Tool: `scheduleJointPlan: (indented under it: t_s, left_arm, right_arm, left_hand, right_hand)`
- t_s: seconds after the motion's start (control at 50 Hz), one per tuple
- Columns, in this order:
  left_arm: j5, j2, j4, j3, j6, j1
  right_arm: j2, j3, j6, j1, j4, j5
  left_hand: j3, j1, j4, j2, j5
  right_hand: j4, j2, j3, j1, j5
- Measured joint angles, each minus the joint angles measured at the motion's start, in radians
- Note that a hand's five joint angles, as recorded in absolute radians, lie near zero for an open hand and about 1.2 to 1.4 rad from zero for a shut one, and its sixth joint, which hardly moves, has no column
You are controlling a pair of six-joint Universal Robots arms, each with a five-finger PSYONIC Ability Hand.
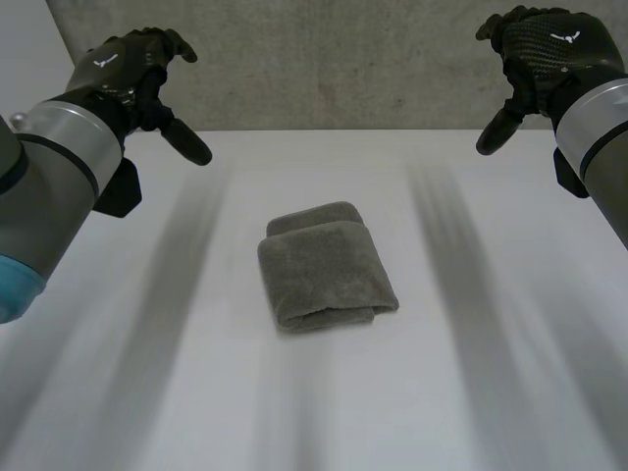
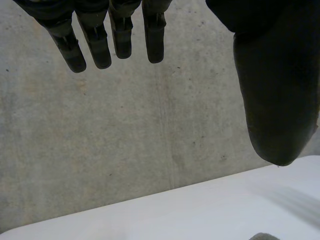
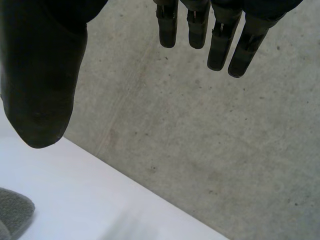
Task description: Fold the towel.
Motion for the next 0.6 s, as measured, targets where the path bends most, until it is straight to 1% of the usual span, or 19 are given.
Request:
scheduleJointPlan:
  t_s: [0.18, 0.6]
  left_arm:
    - [-0.001, 0.022, -0.014, 0.003, 0.006, 0.001]
    - [0.007, 0.021, -0.019, -0.006, -0.001, 0.003]
  right_arm:
    - [0.016, -0.016, 0.024, -0.004, 0.041, 0.000]
    - [0.042, -0.007, 0.020, 0.003, 0.036, -0.007]
  left_hand:
    - [0.000, 0.000, 0.000, 0.000, 0.000]
    - [0.000, 0.000, 0.000, 0.000, 0.000]
  right_hand:
    - [0.000, 0.000, 0.000, 0.000, 0.000]
    - [0.000, 0.000, 0.000, 0.000, 0.000]
